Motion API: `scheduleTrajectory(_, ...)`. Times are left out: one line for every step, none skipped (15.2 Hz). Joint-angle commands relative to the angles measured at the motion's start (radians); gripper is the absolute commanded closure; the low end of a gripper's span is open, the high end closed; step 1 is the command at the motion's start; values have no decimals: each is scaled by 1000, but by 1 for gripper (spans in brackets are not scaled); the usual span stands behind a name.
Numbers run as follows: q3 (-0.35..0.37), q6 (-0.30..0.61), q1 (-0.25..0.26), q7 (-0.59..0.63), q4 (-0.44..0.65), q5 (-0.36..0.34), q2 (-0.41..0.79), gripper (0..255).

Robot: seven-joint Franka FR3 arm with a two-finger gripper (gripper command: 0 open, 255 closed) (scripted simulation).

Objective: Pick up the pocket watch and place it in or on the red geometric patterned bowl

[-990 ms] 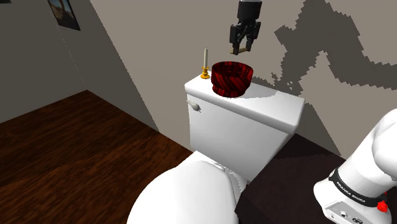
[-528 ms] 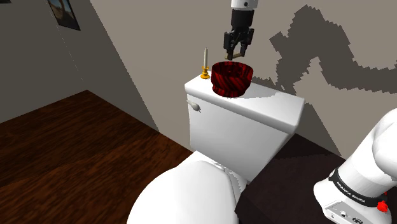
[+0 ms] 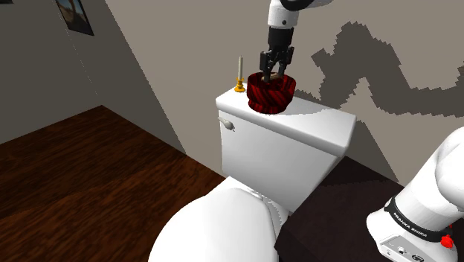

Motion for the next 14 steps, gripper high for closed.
scheduleTrajectory(0, 24, 0, 0, -21, 0, 2, 255)
scheduleTrajectory(0, 24, 0, 0, -21, 0, 2, 255)
scheduleTrajectory(0, 24, 0, 0, -21, 0, 2, 255)
scheduleTrajectory(0, 24, 0, 0, -21, 0, 2, 255)
scheduleTrajectory(0, 24, 0, 0, -21, 0, 2, 255)
scheduleTrajectory(0, 24, 0, 0, -21, 0, 2, 255)
scheduleTrajectory(0, 24, 0, 0, -21, 0, 2, 255)
scheduleTrajectory(0, 24, 0, 0, -21, 0, 2, 255)
scheduleTrajectory(0, 24, 0, 0, -21, 0, 2, 0)
scheduleTrajectory(0, 24, 0, 0, -21, 0, 2, 0)
scheduleTrajectory(0, 24, 0, 0, -21, 0, 2, 0)
scheduleTrajectory(0, 24, 0, 0, -21, 0, 2, 0)
scheduleTrajectory(0, 24, 0, 0, -21, 0, 2, 0)
scheduleTrajectory(0, 24, 0, 0, -21, 0, 2, 0)
